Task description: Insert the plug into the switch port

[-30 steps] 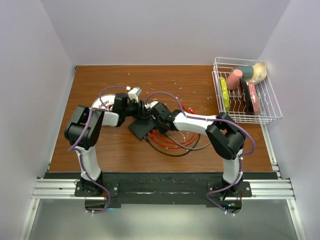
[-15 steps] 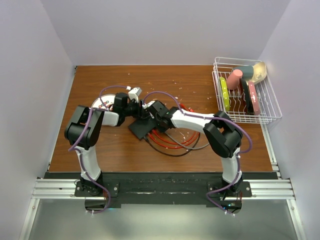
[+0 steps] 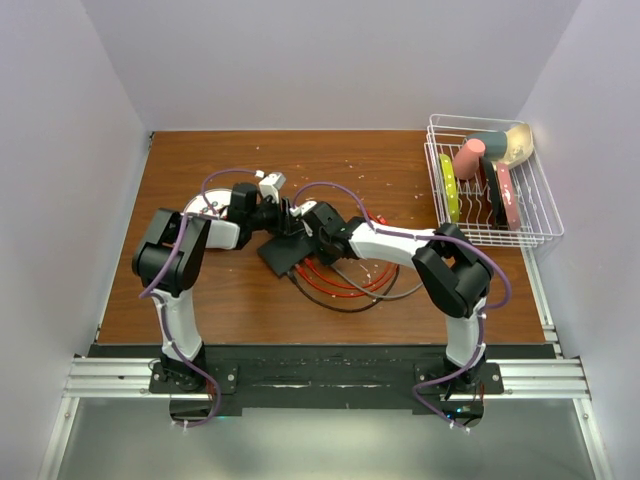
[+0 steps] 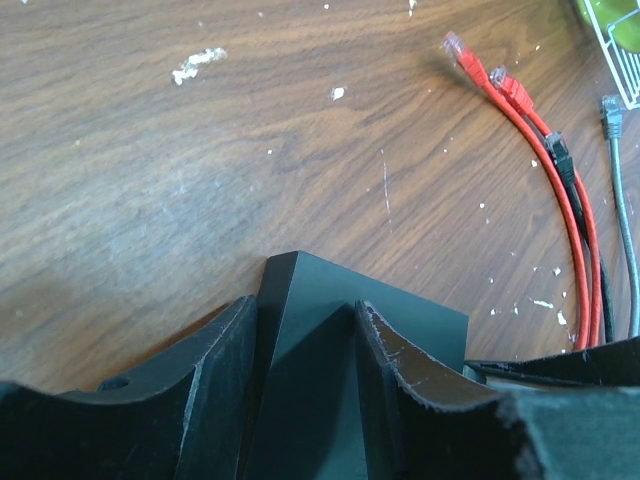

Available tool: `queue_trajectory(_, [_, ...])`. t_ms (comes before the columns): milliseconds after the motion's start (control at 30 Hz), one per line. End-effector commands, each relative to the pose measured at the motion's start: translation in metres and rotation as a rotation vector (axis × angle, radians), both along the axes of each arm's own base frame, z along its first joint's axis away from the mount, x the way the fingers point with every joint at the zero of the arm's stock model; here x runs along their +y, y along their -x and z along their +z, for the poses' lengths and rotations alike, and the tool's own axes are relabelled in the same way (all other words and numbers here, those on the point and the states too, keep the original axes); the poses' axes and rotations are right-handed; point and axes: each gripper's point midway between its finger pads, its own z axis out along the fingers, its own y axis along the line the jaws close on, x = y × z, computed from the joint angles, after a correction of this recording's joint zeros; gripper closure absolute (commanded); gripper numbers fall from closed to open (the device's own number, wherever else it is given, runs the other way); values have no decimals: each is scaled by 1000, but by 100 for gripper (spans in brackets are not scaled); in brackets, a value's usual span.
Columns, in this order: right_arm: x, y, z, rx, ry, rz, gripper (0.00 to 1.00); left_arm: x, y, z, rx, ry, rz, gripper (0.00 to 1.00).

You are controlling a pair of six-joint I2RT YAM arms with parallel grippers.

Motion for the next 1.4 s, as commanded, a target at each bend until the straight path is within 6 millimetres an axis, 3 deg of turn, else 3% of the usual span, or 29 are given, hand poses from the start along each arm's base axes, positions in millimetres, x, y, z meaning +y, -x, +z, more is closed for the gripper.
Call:
queue_trajectory(0, [50,-47,66,-224,-270,-11,100,-23,76,-55,282,-45,-152,93])
queue_trajectory(133, [48,-57,71,-254,-286,-65,100,-22,82,-61,316,-43,-146,100])
queue_trajectory(333, [34,-72,80,-285,-314,-202,100,-18,94,-68,357,-49,-131,100])
queue_trajectory(433, [39,-77,88,-305,-361,-230,100,-18,101,-73,374,-56,-127,100])
queue_trajectory(733, [60,-79,102,-324,-415,-114,100,-26,108,-74,376,-60,-151,100])
queue_trajectory(1367, [66,-97,132,-427,-454,-70,100,-30,121,-80,397,-78,-178,100])
